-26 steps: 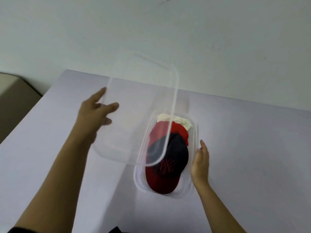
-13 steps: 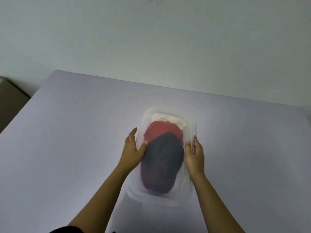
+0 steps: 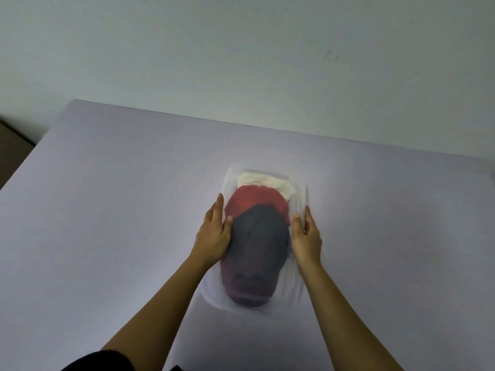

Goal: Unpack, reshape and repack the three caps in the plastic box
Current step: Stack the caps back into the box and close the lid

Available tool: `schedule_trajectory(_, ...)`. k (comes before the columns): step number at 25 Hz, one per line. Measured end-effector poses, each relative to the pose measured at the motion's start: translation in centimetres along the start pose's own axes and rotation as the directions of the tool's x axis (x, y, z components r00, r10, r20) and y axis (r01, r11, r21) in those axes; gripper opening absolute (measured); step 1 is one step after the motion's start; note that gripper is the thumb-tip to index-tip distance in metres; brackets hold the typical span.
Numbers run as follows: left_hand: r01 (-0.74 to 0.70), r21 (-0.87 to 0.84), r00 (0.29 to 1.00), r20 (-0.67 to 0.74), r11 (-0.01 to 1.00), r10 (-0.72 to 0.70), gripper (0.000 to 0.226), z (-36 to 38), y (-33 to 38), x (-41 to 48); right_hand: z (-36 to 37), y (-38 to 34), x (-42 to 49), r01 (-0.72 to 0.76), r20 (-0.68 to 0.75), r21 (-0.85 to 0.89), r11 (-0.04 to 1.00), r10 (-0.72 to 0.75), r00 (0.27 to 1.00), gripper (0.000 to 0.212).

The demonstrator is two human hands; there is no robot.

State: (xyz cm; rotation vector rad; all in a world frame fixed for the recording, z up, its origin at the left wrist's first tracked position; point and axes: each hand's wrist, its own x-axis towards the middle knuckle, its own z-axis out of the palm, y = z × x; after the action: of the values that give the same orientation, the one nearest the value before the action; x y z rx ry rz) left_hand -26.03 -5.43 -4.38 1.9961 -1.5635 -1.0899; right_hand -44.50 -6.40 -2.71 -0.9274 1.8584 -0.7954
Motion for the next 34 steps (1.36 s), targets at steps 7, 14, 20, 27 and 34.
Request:
schedule_trajectory(7, -0.01, 0.058, 0.999, -0.049, 0.998, 0.013, 0.057, 0.7, -0.7, 0.5, 0.4, 1.2, 0.7, 0.046, -0.042, -0.006, 0.999, -0.046, 0.998, 0.051)
schedule_trajectory(14, 0.06, 0.368, 0.981, -0.194, 0.928, 0.013, 0.057, 0.8, 0.9, -0.6, 1.1, 1.6, 0.8, 0.095, -0.179, -0.449, 0.889, -0.194, 0.965, 0.051)
schedule_trajectory(20, 0.097, 0.207, 0.995, -0.001, 0.973, -0.099, 0.065, -0.8, 0.8, -0.9, 0.3, 1.6, -0.2, 0.11, -0.308, -0.369, 0.923, -0.233, 0.922, 0.049)
schedule_trajectory(27, 0.182, -0.081, 0.983, 0.012, 0.98, -0.181, 0.074, -0.5, -1.3, -7.3, -1.4, 5.2, -7.4, 0.048, 0.172, -0.096, 0.994, -0.031, 0.985, 0.081)
schedule_trajectory(34, 0.192, -0.122, 0.979, -0.05, 0.974, -0.199, 0.065, 0.8, 2.5, -6.2, -3.5, 4.8, -4.9, 0.071, 0.146, -0.172, 0.983, -0.046, 0.988, 0.075)
